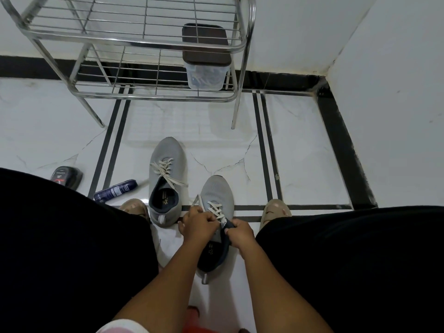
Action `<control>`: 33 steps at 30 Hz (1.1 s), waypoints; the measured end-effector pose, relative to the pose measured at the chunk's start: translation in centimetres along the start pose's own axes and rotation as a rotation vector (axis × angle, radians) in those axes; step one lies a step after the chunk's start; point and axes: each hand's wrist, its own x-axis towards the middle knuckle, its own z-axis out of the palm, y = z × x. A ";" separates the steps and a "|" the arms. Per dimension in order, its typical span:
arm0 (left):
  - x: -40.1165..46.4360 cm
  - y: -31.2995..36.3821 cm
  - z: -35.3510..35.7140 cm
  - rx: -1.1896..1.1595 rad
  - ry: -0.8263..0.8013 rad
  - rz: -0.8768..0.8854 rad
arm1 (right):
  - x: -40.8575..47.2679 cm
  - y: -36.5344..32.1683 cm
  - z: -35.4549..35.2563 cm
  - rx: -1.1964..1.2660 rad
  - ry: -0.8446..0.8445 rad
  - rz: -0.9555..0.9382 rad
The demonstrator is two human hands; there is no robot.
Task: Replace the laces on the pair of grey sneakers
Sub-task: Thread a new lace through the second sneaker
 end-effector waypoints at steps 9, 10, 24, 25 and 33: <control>0.0 0.0 0.1 -0.110 0.001 -0.020 | 0.6 0.2 0.2 0.025 -0.008 0.008; 0.0 0.0 0.2 -0.114 0.006 -0.019 | 0.6 0.2 0.2 0.024 -0.010 0.007; -0.6 0.5 0.7 0.226 0.074 0.168 | 0.6 0.2 0.0 0.596 -0.122 0.212; -0.6 0.6 0.7 0.231 0.077 0.175 | 0.6 0.2 -0.1 0.699 -0.138 0.243; -2.1 -1.2 0.7 0.036 0.243 0.087 | 5.8 2.4 2.5 0.494 0.064 0.146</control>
